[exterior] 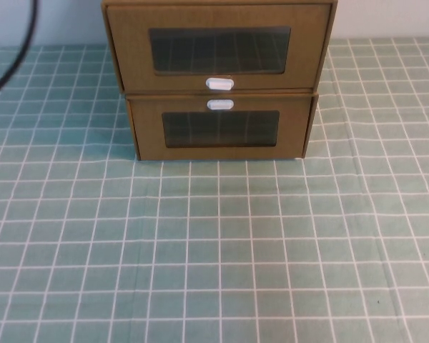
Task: Open the shoe box
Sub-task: 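Pull the top drawer of the cardboard box fully open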
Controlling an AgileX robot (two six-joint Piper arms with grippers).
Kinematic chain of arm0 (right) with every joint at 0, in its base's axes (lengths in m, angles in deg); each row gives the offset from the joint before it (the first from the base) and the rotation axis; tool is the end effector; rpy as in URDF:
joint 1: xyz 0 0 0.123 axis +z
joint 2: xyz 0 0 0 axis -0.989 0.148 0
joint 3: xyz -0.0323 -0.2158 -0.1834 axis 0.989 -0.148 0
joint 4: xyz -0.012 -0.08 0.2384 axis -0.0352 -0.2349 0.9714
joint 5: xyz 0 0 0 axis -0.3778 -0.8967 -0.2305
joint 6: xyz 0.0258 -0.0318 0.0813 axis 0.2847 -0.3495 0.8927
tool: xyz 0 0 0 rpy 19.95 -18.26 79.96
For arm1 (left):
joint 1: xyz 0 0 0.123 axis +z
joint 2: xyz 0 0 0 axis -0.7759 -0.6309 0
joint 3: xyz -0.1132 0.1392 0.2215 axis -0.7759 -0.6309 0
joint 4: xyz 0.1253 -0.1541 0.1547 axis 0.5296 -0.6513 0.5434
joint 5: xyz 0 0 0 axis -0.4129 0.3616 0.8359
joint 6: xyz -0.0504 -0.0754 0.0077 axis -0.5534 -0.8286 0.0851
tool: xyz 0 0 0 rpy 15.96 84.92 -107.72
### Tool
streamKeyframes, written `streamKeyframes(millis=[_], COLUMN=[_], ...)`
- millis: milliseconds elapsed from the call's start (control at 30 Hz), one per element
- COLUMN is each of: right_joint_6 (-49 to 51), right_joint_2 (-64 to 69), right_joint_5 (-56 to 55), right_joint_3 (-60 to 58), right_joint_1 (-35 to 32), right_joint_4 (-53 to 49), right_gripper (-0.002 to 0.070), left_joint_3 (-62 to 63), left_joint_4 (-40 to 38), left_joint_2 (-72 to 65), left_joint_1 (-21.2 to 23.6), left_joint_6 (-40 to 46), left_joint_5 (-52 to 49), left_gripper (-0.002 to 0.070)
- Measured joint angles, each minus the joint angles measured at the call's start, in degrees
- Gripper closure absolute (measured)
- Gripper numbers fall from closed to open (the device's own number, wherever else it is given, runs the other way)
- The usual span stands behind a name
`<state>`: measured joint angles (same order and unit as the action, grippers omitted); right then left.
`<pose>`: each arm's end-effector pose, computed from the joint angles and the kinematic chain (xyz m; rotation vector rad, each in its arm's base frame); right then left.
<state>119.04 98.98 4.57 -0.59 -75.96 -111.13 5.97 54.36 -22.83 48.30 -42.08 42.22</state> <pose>0.1853 0.0320 0.4334 -0.1034 1.2800 0.3048 0.2405 -0.0344 0.4702 0.0706 1.7735 -0.3940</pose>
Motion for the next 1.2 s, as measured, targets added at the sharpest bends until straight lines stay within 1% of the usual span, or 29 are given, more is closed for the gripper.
streamKeyframes(millis=[100, 167, 233, 300, 367, 433, 533, 633, 733, 867, 933, 967, 1000, 1067, 1100, 1133, 1200], right_joint_6=[2.0, 2.4, 2.5, 0.9, -6.2, -18.5, -41.2, -59.1, -69.0, -72.5, -72.1, -70.9, -68.2, -59.9, -53.4, -44.3, -30.6], right_joint_2=[4.1, 6.6, 9.6, 12.9, 16.7, 20.3, 25.2, 30.3, 34.5, 38.1, 40.1, 41.0, 42.2, 44.8, 46.2, 47.7, 50.5], right_joint_5=[0.9, 5.5, 16.4, 29.2, 41.7, 49.1, 54.4, 57.9, 58.6, 53.0, 48.4, 46.0, 43.7, 40.8, 40.7, 41.5, 44.8], right_joint_3=[0.7, 2.2, 4.9, 8.2, 12.2, 16.0, 19.6, 20.3, 20.3, 20.4, 20.4, 20.4, 20.4, 20.6, 21.0, 21.6, 22.7], right_joint_1=[0.0, 0.6, 1.4, 2.3, 2.9, 3.4, 4.5, 6.8, 11.4, 20.4, 25.4, 27.2, 29.5, 33.2, 35.1, 37.0, 40.1], right_joint_4=[-9.7, -16.5, -20.5, -20.4, -15.5, -3.8, 20.0, 37.6, 45.1, 46.1, 42.3, 39.1, 33.8, 20.1, 10.7, 0.5, -19.7], right_gripper=[0.0689, 0.069, 0.069, 0.069, 0.069, 0.069, 0.069, 0.069, 0.069, 0.0689, 0.0689, 0.0689, 0.0689, 0.0689, 0.0689, 0.0689, 0.0689], left_joint_3=[2.7, 5.6, 9.3, 13.1, 17.5, 23.1, 31.7, 38.7, 44.6, 49.8, 50.5, 50.7, 50.7, 50.8, 51.0, 51.2, 51.8], left_joint_4=[-10.7, -16.9, -23.0, -27.5, -29.0, -28.5, -25.1, -21.8, -19.7, -19.1, -18.8, -18.3, -17.5, -15.2, -15.0, -14.6, -13.6], left_joint_2=[-5.7, -9.3, -13.3, -16.8, -20.4, -24.5, -31.1, -37.3, -43.0, -48.5, -50.5, -51.2, -52.0, -53.7, -54.2, -54.5, -54.6], left_joint_1=[0.0, 0.0, 0.0, -0.3, -1.3, -3.2, -6.7, -10.0, -12.4, -13.4, -13.4, -13.4, -13.4, -13.4, -13.4, -13.4, -13.4], left_joint_6=[12.8, 18.6, 23.7, 27.9, 30.8, 31.9, 29.3, 25.8, 22.7, 18.7, 17.2, 16.5, 15.6, 13.3, 12.0, 10.7, 9.4], left_joint_5=[-3.6, -6.5, -9.6, -12.0, -14.0, -16.1, -19.0, -21.3, -22.6, -23.2, -23.2, -23.2, -23.5, -24.5, -25.1, -25.4, -26.7], left_gripper=[0.0679, 0.0679, 0.0679, 0.0679, 0.0679, 0.0679, 0.0679, 0.0679, 0.0679, 0.0679, 0.0679, 0.0679, 0.0679, 0.0679, 0.0679, 0.0679, 0.0679])
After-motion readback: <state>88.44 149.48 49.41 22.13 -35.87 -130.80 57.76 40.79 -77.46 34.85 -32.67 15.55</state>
